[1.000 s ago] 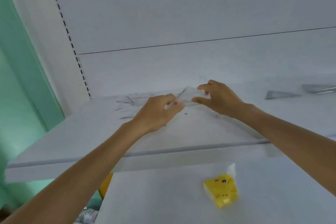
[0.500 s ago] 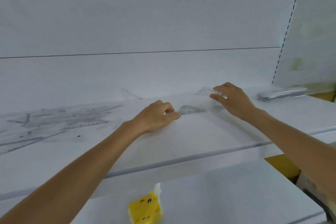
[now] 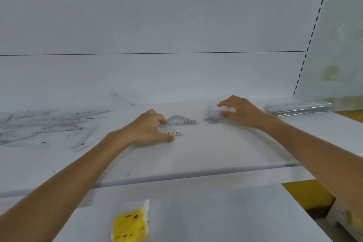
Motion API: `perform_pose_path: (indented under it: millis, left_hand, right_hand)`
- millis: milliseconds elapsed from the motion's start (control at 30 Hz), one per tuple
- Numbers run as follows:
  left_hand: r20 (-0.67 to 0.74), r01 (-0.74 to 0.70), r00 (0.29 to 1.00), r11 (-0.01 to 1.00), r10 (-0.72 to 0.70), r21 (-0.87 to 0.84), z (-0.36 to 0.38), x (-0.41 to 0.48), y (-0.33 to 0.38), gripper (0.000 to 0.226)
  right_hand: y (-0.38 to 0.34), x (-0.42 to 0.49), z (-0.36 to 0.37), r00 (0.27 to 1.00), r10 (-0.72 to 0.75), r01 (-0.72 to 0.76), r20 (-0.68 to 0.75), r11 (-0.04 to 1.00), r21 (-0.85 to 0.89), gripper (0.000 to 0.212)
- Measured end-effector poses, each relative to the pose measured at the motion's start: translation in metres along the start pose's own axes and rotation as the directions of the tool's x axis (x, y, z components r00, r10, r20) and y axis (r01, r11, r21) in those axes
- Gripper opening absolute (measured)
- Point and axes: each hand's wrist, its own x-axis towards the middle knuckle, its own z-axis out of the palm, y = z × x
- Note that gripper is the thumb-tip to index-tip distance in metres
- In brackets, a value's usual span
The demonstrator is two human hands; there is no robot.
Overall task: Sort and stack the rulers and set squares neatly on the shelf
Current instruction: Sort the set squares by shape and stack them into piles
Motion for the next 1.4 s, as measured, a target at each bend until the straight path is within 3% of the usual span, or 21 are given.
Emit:
perform_pose_path:
  millis: [200,300,400,467,567,800,933,1067,1133,1300,1400]
  left_hand:
    - [-0.057,-0.019,0.998,0.999,0.021,0.038,-0.003,0.004,0.008,0.042]
    - [-0.127,-0.051,0.991,0.998,0.053,0.023,-0.007,0.007,0.011,0.041]
    - [-0.199,-0.062,0.978,0.998,0.065,0.022,-0.011,0.011,0.012,0.042]
    - [-0.227,-0.058,0.972,0.998,0.062,0.023,-0.012,0.017,0.01,0.044]
    - [-0.24,-0.052,0.969,0.999,0.048,-0.009,-0.011,0.029,0.009,0.045]
    - [-0.271,-0.05,0.962,0.996,0.029,-0.072,0.007,0.05,0.019,0.046]
    - [-0.235,-0.049,0.972,0.997,0.033,-0.065,0.017,0.052,0.021,0.046]
    - [0.05,-0.058,0.997,0.992,0.053,0.108,0.028,0.048,0.021,0.037]
    - [0.122,-0.036,0.992,0.99,0.02,0.137,0.033,0.046,0.019,0.04]
    - [0.044,0.0,0.999,0.995,-0.005,0.101,0.032,0.043,0.018,0.052]
    - [-0.099,-0.013,0.995,0.996,0.022,0.089,0.025,0.04,0.022,0.051]
  right_hand:
    - [0.002,0.006,0.009,0.995,0.024,-0.021,0.096,0.999,-0.034,0.033]
    - [-0.01,0.002,0.007,1.0,-0.025,0.025,-0.004,0.995,-0.102,0.036]
    - [-0.043,-0.011,0.011,0.99,-0.104,0.103,-0.09,0.994,-0.018,0.034]
    - [-0.069,-0.026,0.024,0.988,-0.152,0.152,-0.021,0.987,0.049,0.032]
    - [-0.092,-0.045,0.041,0.973,-0.193,0.198,0.127,0.98,-0.02,0.036]
    - [-0.098,-0.051,0.033,0.968,-0.227,0.234,0.102,0.97,-0.062,0.026]
    - [-0.099,-0.051,0.034,0.965,-0.252,0.261,0.075,0.956,-0.133,0.023]
    - [-0.097,-0.051,0.037,0.966,-0.251,0.258,0.064,0.955,-0.143,0.03]
    - [-0.097,-0.052,0.037,0.965,-0.252,0.26,0.069,0.955,-0.14,0.032]
    - [-0.096,-0.052,0.037,0.964,-0.259,0.264,0.057,0.959,-0.106,0.031]
    - [-0.095,-0.051,0.036,0.966,-0.251,0.256,0.063,0.963,-0.086,0.03]
